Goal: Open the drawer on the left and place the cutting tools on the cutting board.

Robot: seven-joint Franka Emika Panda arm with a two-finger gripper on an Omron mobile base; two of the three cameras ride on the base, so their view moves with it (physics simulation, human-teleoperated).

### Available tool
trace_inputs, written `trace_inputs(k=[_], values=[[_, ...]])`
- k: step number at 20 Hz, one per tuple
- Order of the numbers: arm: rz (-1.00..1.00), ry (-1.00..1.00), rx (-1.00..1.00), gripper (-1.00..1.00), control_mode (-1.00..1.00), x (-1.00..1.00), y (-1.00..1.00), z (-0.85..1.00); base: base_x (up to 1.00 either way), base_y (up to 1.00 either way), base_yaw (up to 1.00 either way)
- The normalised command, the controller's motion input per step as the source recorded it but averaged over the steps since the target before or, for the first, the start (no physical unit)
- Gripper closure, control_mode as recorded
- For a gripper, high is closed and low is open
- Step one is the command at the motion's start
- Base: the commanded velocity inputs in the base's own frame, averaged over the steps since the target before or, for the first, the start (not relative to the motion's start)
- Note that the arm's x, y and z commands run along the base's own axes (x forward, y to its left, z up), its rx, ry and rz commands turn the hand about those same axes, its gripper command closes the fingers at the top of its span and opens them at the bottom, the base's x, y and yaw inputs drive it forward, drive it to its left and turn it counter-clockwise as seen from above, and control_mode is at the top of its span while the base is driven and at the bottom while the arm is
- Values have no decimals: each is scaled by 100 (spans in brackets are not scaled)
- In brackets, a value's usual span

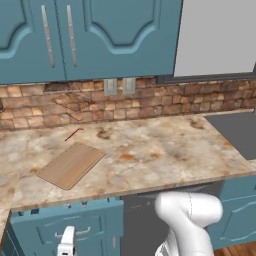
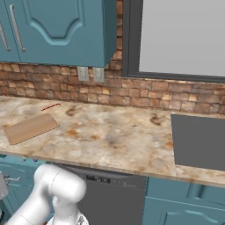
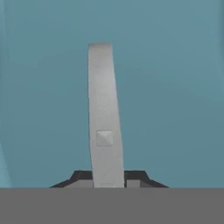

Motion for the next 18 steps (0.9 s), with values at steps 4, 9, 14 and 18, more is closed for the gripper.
trace_inputs(k=[4, 9, 14, 18], values=[[0, -3, 8, 100, -100, -100, 0, 0, 0, 0, 0], [0, 0, 5, 100, -100, -100, 0, 0, 0, 0, 0], [0, 0, 1, 100, -100, -76, 0, -1, 0, 0, 0], [0, 2, 0, 100, -100, -63, 0, -10, 0, 0, 0]])
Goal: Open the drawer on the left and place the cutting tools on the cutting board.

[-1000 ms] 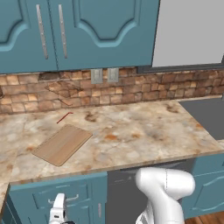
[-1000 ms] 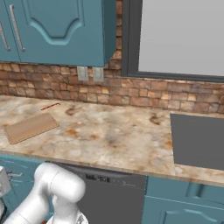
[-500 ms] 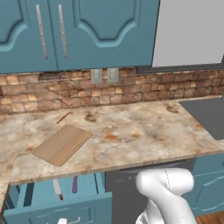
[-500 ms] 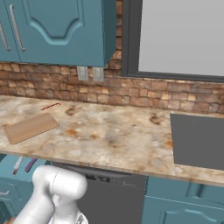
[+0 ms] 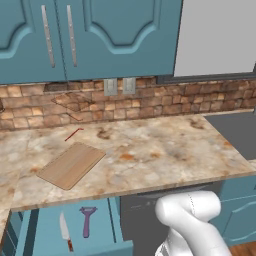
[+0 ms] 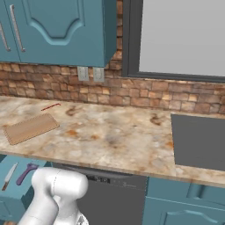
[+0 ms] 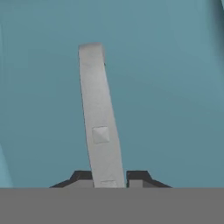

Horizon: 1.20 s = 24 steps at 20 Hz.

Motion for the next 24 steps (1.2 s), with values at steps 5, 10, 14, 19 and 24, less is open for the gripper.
trace_inputs(k=[5, 10, 14, 19, 24], values=[[0, 0, 0, -100, -100, -79, 0, -5, 0, 0, 0], [-2, -8, 6, -100, -100, -100, 0, 20, 0, 0, 0], [-9, -6, 3, -100, -100, -99, 0, 58, 0, 0, 0], [-15, -4, 3, -100, -100, -86, -1, 92, 0, 0, 0], [-21, 3, 1, -100, -100, -23, -1, 98, 0, 0, 0]])
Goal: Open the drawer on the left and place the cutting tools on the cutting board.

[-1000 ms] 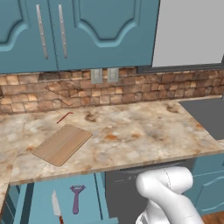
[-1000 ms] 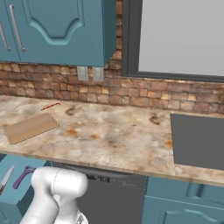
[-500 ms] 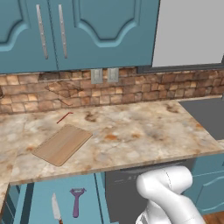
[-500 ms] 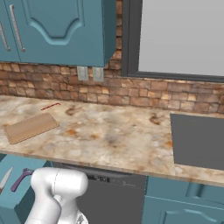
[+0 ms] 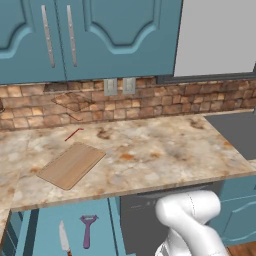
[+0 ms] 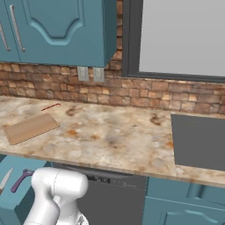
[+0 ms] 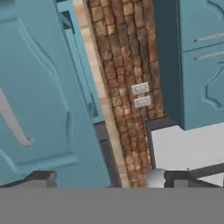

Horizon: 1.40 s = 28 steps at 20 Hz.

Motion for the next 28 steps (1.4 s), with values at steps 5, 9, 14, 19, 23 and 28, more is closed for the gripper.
trace_inputs(k=[5, 9, 14, 19, 23, 28], values=[[-13, 20, 5, -100, -100, 5, -6, 67, 0, 0, 0], [0, 3, 3, -100, -100, 24, -16, 7, 0, 0, 0], [0, 16, 23, -100, -100, 69, -91, 36, 0, 0, 0], [0, 21, 25, -100, -100, 97, -100, 43, 0, 0, 0], [0, 19, 25, -100, -100, 85, -84, 65, 0, 0, 0], [-9, 41, 24, -100, -100, 96, -13, 72, 0, 0, 0]])
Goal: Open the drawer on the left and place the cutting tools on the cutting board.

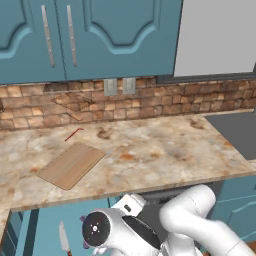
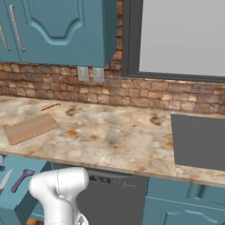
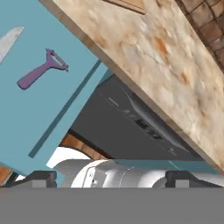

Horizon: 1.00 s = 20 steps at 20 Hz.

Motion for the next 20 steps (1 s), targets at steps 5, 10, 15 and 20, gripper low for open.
trace_inputs(k=[5, 10, 15, 20], values=[[-14, 27, 31, -100, -100, 50, 13, 47, 0, 0, 0], [-1, 3, 9, -100, -100, 4, 3, 4, 0, 0, 0], [-4, 0, 27, -100, -100, 0, 28, -41, 0, 0, 0], [-17, 0, 50, -100, -100, 0, 8, -42, 0, 0, 0]])
